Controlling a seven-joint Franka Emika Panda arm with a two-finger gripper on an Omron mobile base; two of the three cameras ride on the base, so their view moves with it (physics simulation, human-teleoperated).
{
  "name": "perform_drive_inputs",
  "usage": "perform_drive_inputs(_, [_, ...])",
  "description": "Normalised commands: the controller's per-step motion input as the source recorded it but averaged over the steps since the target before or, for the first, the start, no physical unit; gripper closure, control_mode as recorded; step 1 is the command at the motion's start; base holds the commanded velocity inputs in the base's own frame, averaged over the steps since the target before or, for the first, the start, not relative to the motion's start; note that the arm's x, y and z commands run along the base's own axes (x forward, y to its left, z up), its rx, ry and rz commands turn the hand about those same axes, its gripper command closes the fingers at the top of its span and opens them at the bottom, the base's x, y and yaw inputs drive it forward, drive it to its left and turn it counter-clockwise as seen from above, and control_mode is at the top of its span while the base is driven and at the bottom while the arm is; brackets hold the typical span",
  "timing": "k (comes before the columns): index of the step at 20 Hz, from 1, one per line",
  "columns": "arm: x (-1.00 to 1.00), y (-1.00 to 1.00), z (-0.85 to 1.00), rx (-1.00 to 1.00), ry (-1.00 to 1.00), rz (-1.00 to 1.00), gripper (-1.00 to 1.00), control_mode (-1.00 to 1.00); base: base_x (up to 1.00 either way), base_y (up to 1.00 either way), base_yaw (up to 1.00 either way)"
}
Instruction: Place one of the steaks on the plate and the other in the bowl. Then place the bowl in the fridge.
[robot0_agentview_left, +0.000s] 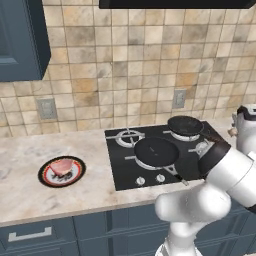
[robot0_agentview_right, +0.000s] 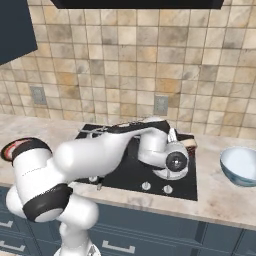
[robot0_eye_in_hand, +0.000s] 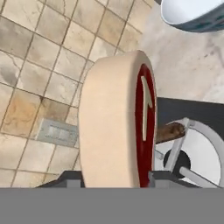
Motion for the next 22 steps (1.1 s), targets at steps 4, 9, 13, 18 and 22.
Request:
perform_drive_inputs(4, [0.02, -0.15, 0.00, -0.34, 0.53, -0.27, 1.00, -1.00, 0.00, 0.00, 0.00])
perform_drive_inputs(9, [0.10, -0.57, 0.09, -0.22, 0.54, -0.20, 1.00, -1.00, 0.00, 0.00, 0.00])
perform_drive_inputs(13, [0.06, -0.62, 0.39, -0.16, 0.42, -0.17, 1.00, -1.00, 0.00, 0.00, 0.00])
perform_drive_inputs(18, [0.00, -0.13, 0.77, 0.03, 0.15, -0.03, 1.00, -1.00, 0.00, 0.00, 0.00])
perform_drive_inputs(22, [0.00, -0.11, 0.69, 0.20, 0.00, -0.02, 1.00, -1.00, 0.00, 0.00, 0.00])
